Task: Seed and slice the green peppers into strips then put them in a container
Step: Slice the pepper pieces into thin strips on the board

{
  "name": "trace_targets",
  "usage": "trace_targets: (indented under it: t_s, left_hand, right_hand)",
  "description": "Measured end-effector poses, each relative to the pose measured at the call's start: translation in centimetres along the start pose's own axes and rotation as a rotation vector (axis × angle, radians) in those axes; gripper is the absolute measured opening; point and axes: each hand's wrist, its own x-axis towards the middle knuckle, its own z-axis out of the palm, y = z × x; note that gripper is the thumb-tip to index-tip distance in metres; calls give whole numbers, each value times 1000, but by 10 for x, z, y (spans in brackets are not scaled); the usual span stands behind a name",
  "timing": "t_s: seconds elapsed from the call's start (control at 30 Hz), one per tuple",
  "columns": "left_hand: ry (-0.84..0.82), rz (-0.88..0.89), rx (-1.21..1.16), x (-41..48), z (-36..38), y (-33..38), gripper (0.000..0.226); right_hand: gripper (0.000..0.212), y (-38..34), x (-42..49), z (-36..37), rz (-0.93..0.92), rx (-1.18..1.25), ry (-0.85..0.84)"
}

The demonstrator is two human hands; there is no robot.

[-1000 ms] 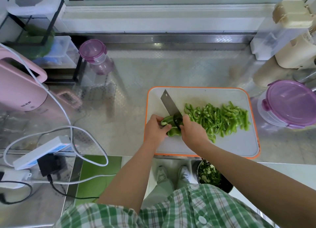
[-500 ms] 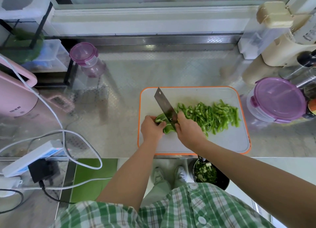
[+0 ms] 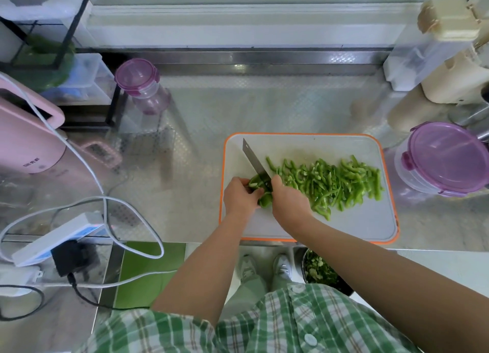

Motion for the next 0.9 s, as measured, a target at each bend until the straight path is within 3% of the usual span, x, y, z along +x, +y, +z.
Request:
trace_targets:
  t_s: [0.23, 0.43, 0.6, 0.9]
  left_hand:
    - [-102, 98, 36, -14, -15, 2, 30]
    - [-11, 9, -87, -14, -10, 0, 31]
    - [49, 22, -7, -3, 3, -6, 33]
    - [68, 27, 84, -3, 6, 2, 30]
  right_hand:
    - [17, 13, 3, 1, 69, 230, 64]
    - [11, 22, -4, -10, -43, 319, 120]
    - [16, 19, -16, -15, -97, 285, 91]
    - [12, 9, -19, -5, 7, 117, 13]
